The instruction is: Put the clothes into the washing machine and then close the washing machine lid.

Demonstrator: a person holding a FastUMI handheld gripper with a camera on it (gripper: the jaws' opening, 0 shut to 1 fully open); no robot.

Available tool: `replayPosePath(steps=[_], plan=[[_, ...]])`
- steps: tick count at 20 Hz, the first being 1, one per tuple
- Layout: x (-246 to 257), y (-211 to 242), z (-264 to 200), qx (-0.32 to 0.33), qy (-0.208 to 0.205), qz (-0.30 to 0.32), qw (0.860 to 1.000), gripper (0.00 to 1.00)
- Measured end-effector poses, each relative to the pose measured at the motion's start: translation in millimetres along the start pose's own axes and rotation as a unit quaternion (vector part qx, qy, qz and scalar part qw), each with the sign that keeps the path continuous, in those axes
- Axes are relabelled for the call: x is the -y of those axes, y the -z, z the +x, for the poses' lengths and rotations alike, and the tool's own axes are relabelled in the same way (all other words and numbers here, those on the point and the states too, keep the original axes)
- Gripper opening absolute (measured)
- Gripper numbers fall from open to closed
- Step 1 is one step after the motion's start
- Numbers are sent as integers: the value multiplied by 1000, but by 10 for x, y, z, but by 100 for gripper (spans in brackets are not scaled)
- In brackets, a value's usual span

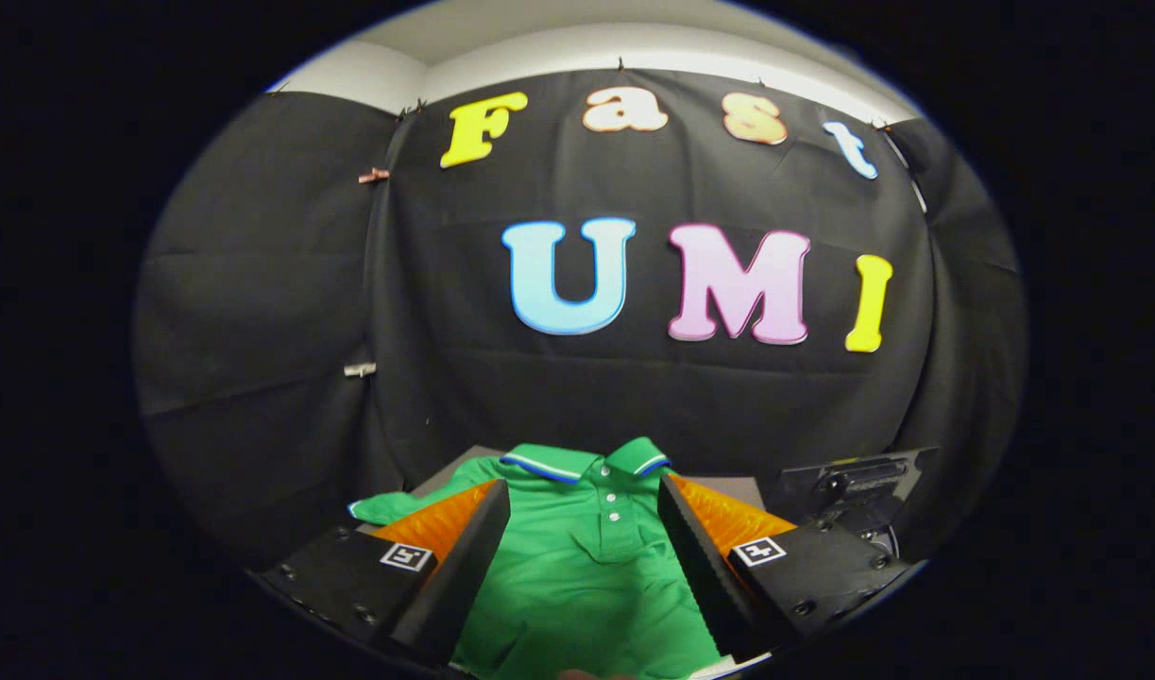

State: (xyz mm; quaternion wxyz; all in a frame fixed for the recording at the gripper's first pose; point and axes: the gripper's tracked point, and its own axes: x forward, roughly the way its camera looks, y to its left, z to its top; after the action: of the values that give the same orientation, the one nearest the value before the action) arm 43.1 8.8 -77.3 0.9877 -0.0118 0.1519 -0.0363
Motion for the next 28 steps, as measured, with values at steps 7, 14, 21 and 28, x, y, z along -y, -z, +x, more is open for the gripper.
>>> replayPosePath(steps=[7,14,21,28], plan=[[253,745,681,-185,12,29,982,98],[270,931,716,-208,-2,-1,978,74],[258,908,723,-224,-23,18,974,14],[208,704,648,-172,-75,-5,982,5]])
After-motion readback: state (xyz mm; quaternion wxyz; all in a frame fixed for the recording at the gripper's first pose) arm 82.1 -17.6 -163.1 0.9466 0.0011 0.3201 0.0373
